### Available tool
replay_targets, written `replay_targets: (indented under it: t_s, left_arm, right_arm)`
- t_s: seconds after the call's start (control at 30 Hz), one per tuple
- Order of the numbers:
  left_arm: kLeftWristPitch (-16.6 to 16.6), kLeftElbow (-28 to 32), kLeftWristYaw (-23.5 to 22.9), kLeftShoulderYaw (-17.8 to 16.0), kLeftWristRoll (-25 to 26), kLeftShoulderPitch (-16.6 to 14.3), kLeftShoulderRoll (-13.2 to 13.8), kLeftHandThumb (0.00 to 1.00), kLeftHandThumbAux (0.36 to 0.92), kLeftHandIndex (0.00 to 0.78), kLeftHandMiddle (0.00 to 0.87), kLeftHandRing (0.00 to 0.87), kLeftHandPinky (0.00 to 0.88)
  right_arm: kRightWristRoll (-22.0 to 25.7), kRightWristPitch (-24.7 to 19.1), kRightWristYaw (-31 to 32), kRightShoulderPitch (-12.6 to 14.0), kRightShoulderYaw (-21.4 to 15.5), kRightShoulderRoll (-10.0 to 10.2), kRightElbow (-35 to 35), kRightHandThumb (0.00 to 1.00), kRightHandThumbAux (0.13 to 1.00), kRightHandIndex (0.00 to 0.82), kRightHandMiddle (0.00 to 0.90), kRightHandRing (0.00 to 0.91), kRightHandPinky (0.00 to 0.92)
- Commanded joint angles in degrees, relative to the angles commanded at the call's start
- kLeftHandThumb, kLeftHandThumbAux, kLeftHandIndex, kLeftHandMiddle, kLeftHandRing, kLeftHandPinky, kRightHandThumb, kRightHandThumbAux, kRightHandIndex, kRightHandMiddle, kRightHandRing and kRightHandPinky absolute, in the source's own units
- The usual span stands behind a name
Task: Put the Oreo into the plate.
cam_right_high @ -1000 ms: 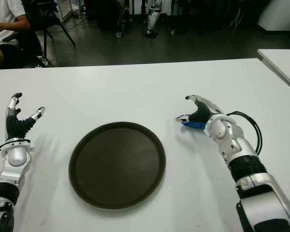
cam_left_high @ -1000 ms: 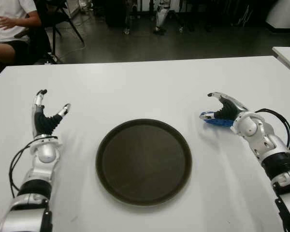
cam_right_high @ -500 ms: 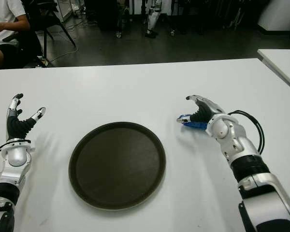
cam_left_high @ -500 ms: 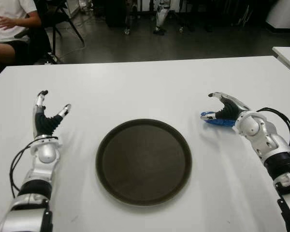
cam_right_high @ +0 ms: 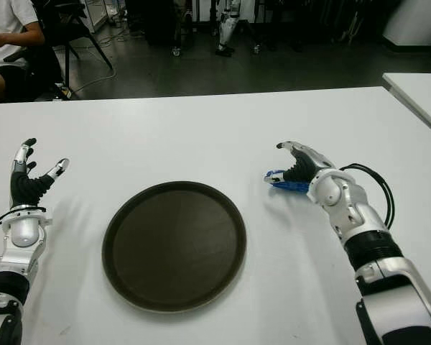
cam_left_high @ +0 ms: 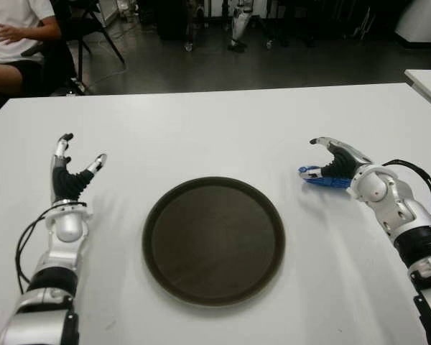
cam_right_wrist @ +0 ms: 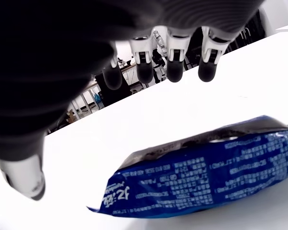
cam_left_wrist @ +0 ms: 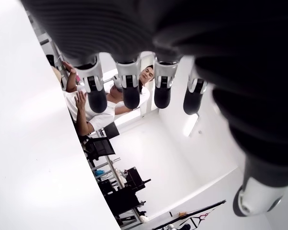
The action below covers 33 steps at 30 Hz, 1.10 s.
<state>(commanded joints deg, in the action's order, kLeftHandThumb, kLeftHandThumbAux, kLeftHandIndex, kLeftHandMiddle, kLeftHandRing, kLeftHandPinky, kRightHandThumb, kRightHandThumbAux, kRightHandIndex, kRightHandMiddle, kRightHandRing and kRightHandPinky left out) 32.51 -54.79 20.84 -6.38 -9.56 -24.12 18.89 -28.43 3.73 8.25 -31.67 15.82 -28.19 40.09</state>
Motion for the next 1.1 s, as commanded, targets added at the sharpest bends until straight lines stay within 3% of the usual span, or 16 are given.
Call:
replay_targets:
  t_s: [0.4, 0.7, 1.1]
  left_arm:
    - [-1.3, 0.87, 0.45, 0.4, -1.55, 0.23, 0.39, 0.0, 0.635, 0.021, 0.015, 0.006, 0.0]
    - [-2.11, 0.44, -0.03, -0.91, 0.41, -0.02, -0.38, 0.0, 0.643, 0.024, 0.023, 0.006, 0.0]
    - [-2.02, -0.75, 3.05, 0.24, -2.66, -0.12, 0.61, 0.0, 0.646, 0.02, 0.014, 0.003, 0.0]
  right_arm:
    - [-2.21, -1.22, 2.93, 0.44, 1.43, -2.3, -1.49, 0.081, 0.562, 0.0, 0.0, 0.0, 0.006]
    - [-3.17, -1.93, 4.25, 0.27, 2.33, -2.73, -1.11, 0.12, 0.559, 0.0, 0.0, 0.0, 0.034]
    - [-3.73, -2.08, 7.89, 0.14, 4.16, -3.61, -1.22, 0.073, 0.54, 0.0, 0.0, 0.001, 0.035]
